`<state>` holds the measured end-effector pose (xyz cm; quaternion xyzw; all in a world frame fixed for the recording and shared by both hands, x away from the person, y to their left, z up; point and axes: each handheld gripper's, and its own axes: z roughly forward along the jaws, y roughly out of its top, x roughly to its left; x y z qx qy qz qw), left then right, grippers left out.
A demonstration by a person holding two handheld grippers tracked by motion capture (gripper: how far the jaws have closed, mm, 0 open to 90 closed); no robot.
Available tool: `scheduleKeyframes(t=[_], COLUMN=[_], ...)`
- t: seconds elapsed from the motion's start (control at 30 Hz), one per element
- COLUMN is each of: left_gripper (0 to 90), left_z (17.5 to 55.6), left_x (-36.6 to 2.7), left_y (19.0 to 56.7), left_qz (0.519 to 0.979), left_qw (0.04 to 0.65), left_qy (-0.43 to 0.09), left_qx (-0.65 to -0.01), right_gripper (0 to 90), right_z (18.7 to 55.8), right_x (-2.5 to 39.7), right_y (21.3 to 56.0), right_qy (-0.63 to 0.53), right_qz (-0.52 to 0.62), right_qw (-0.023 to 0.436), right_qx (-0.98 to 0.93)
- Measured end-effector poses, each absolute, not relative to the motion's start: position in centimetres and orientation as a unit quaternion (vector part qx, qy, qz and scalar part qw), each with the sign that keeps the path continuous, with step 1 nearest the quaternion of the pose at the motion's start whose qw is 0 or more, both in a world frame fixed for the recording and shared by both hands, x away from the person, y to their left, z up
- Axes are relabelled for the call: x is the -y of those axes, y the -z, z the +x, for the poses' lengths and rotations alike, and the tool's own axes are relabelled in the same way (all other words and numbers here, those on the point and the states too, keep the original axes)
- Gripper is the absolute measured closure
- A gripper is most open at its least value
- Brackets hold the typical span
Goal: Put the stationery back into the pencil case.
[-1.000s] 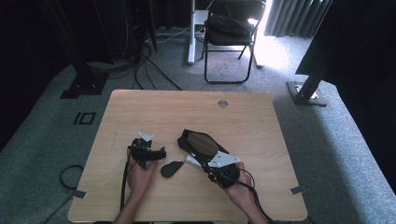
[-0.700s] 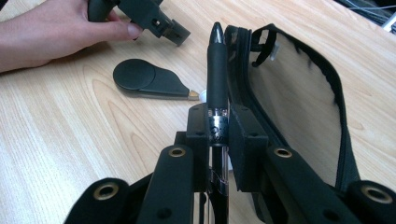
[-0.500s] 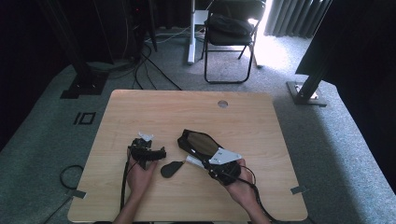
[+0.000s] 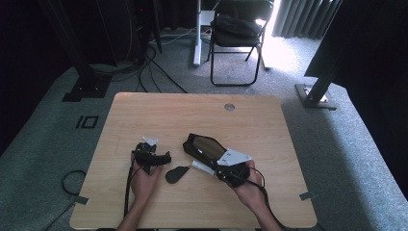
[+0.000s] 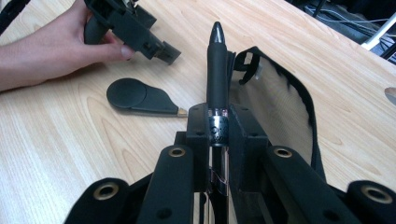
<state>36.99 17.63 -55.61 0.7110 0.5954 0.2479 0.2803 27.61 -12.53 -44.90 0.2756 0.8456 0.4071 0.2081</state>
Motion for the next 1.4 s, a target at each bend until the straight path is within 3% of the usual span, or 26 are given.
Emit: scheduleKeyframes(t=[1.4], left_gripper=[1.3], left_z=[37.0], left_x=[-17.6], left_y=[55.6], left_qz=[0.711], left_qw=[0.28], left_qy=[-0.248], left_qx=[-0.595], right_gripper=[79.6], right_z=[30.3], right_x=[13.4], right_y=[44.1], right_qy=[-0.413], right_qz=[0.288], right_qw=[0.217], right_qx=[-0.837])
